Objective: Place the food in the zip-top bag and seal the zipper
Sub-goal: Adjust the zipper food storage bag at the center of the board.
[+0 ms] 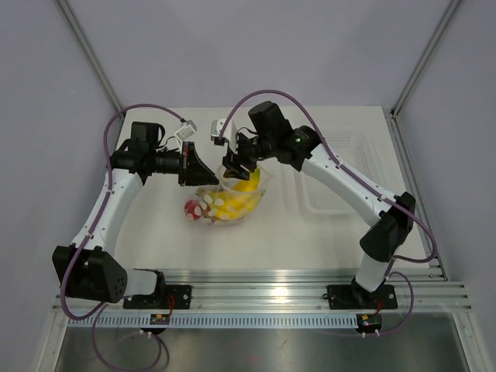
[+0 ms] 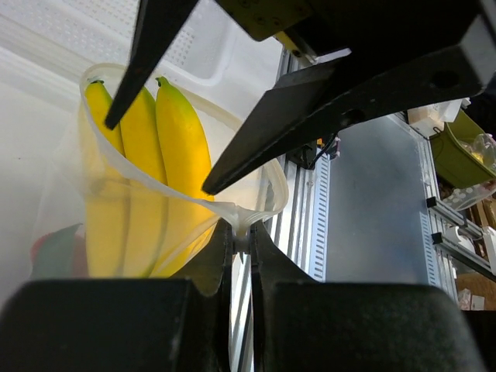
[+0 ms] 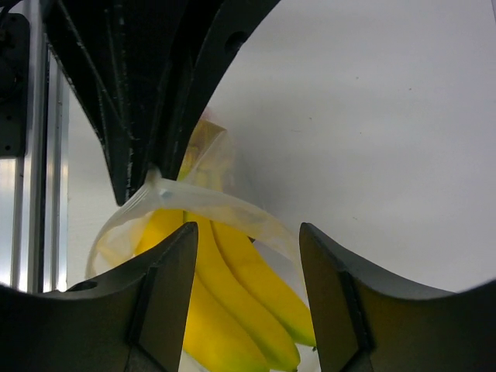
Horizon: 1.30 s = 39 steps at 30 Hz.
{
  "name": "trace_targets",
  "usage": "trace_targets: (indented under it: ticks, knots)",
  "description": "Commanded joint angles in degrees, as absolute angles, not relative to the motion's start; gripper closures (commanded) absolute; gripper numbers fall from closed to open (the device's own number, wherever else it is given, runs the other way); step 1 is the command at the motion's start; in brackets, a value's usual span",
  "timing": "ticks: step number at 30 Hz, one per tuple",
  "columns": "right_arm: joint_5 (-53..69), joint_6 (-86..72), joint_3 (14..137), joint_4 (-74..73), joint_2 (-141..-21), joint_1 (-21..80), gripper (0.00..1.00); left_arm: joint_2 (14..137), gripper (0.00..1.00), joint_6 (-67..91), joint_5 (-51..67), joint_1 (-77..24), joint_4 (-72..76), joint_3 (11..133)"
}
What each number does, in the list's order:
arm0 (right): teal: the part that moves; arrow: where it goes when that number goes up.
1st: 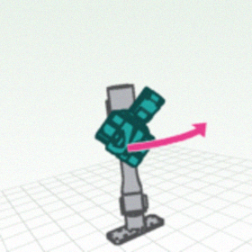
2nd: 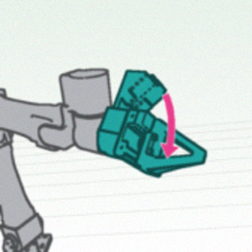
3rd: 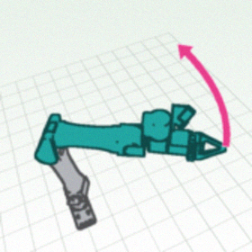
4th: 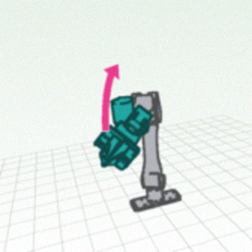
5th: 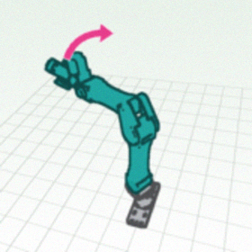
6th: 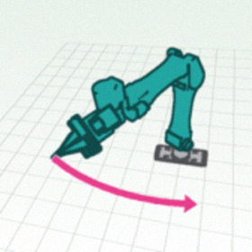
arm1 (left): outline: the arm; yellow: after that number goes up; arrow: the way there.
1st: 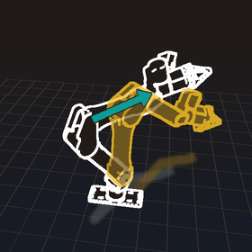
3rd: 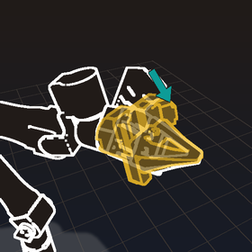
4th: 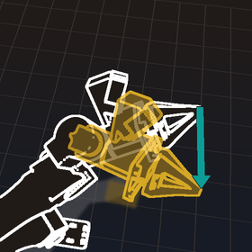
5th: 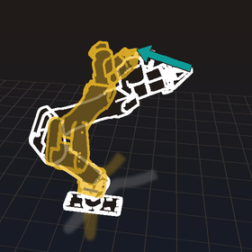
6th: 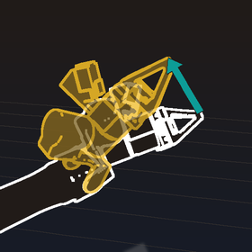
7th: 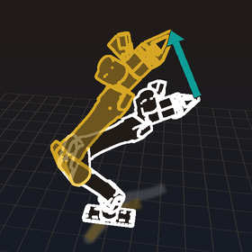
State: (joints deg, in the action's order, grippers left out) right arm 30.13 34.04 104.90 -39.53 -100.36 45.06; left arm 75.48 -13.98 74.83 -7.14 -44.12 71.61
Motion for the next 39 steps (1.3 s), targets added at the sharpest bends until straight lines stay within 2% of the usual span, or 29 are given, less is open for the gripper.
trace_targets:
  ticks: [1,2,4,5,6,9,10,11,12,15,16,17,22,25,26,28,31,33,34,39]
  knots:
    - [31.8,35.7,109.2,-40.7,-102.9,44.9,0.37,75.0,1.0,-16.3,77.6,-7.4,-44.3,74.8]
    - [33.4,35.7,109.9,-41.0,-103.4,44.8,0.38,75.1,1.0,-16.8,77.6,-7.4,-45.2,75.2]
    - [35.1,35.6,112.1,-41.9,-104.8,44.8,0.48,75.7,1.0,-17.7,77.6,-7.5,-46.0,75.8]
    - [36.0,35.5,112.8,-43.1,-105.3,44.8,0.55,75.9,1.0,-18.2,77.8,-7.6,-47.4,76.2]
    - [36.4,35.6,114.2,-43.5,-106.0,44.8,0.69,76.4,1.0,-20.3,77.9,-7.6,-48.9,77.6]
    - [34.6,35.2,114.2,-44.2,-105.7,44.8,1.0,78.0,1.0,-22.4,77.9,-7.9,-52.4,79.5]
    - [34.1,34.5,113.4,-43.0,-105.2,44.7,1.0,78.0,1.0,-22.2,77.3,-7.9,-52.3,79.7]
    - [33.3,34.0,112.2,-41.8,-104.5,44.6,1.0,78.1,0.91,-21.5,76.7,-7.9,-51.0,79.7]
    - [33.0,32.8,108.8,-40.1,-102.4,44.6,1.0,78.1,0.58,-19.2,76.0,-7.9,-49.9,79.5]
    - [32.3,31.3,102.2,-33.8,-98.3,44.5,1.0,77.1,0.3,-14.8,72.7,-7.8,-46.0,79.1]
    - [32.2,30.0,101.0,-31.6,-97.6,44.3,1.0,76.4,0.13,-13.1,70.2,-7.6,-44.4,78.4]
    - [32.2,29.4,98.9,-30.9,-96.8,44.2,1.0,75.7,0.11,-11.6,69.2,-7.3,-41.4,77.9]
    - [31.6,24.4,95.0,-25.7,-94.0,43.2,1.0,67.7,0.12,-1.7,61.7,-3.4,-30.2,72.3]
    - [31.2,20.2,97.1,-26.0,-95.3,42.1,1.0,61.2,0.18,-0.4,53.6,-3.3,-26.2,66.7]
    - [31.2,19.5,97.3,-25.8,-95.4,41.7,1.0,59.5,0.24,-0.3,52.3,-3.3,-23.1,64.9]
    - [30.2,17.2,97.2,-24.8,-95.6,41.4,1.0,54.2,0.28,3.4,52.5,-3.4,-19.7,59.2]
    - [30.5,14.6,97.2,-23.8,-95.9,40.8,1.0,48.7,0.27,4.0,50.6,-4.4,-16.7,53.8]
    - [31.6,12.9,97.0,-22.4,-95.9,40.5,1.0,46.8,0.19,4.7,46.6,-6.0,-14.8,50.3]
    - [31.6,12.5,96.9,-22.0,-95.8,40.4,1.0,46.1,0.18,5.4,46.0,-6.0,-13.5,49.1]
    - [32.8,10.7,96.3,-20.5,-95.7,40.4,1.0,46.4,0.21,5.0,44.8,-8.0,-9.1,46.4]
